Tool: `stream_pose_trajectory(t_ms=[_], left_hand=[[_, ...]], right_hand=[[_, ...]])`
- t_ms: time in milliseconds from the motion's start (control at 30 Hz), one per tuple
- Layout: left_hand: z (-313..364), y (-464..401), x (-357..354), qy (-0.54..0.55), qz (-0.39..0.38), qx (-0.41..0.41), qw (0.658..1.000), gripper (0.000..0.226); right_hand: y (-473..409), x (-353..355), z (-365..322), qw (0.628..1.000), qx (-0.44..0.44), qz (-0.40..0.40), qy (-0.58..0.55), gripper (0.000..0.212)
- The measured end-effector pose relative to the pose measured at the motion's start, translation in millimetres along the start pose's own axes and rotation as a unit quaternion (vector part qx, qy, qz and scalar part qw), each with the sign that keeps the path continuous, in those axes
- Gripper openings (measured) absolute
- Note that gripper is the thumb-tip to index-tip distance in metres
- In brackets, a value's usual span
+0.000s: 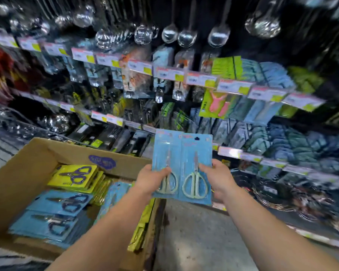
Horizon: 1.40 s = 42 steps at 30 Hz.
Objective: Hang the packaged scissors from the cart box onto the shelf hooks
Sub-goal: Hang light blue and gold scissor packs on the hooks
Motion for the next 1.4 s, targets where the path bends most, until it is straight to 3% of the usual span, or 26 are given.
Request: stream_pose_trajectory(t_ms=[333, 600, 667, 767, 800, 967, 1067, 1100, 1200, 1400], left_hand=[[-7, 35, -247, -0.085, -0.12, -0.037, 0.988, 0.032], [-9, 64, -401, -0.154, -0.169, -0.05, 0.972, 0.008], [-9, 64, -425, -0.17, -0.184, -0.043, 0.967, 0.022], [-17, 47, -457, -0.197, -0.201, -0.044, 0.959, 0.093], [-23, 37, -465, -0.191, -0.215, -0.042, 0.957, 0.105], [-10, 34, -503, -0.16, -0.239, -0.023, 0.957, 0.078], [-6, 11, -525, -0.132, -0.263, -0.014, 0.956, 0.108], [-1, 5, -532, -0.123, -0.272, -0.012, 0.954, 0.107], [16, -14, -547, -0.114, -0.267, -0.004, 0.957, 0.069], [38, -57, -569, -0.109, -0.274, 0.001, 0.956, 0.075]], right_hand=[[70, 248, 22, 0.992, 0.046, 0.114, -0.016, 0.015], [129, 393, 50, 0.974, 0.06, 0.203, -0.083, 0.022], [136, 415, 56, 0.971, 0.064, 0.212, -0.089, 0.02], [142, 443, 68, 0.965, 0.05, 0.234, -0.105, 0.016], [143, 451, 70, 0.963, 0.047, 0.243, -0.108, 0.015], [135, 484, 68, 0.959, 0.043, 0.256, -0.112, 0.008], [120, 501, 62, 0.959, 0.039, 0.26, -0.108, 0.014], [113, 507, 59, 0.958, 0.038, 0.261, -0.11, 0.015], [95, 522, 42, 0.96, 0.043, 0.255, -0.11, 0.014], [60, 545, 14, 0.961, 0.048, 0.255, -0.098, 0.015]])
Point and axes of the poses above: each hand's wrist, its own y-axis away from the middle knuckle, its own x-axis out of the back of the hand, z = x × y, the point moved 6 cm from there along -y, towards the middle knuckle, and after that the axes turned 10 degrees about -z, right-handed, at the moved point
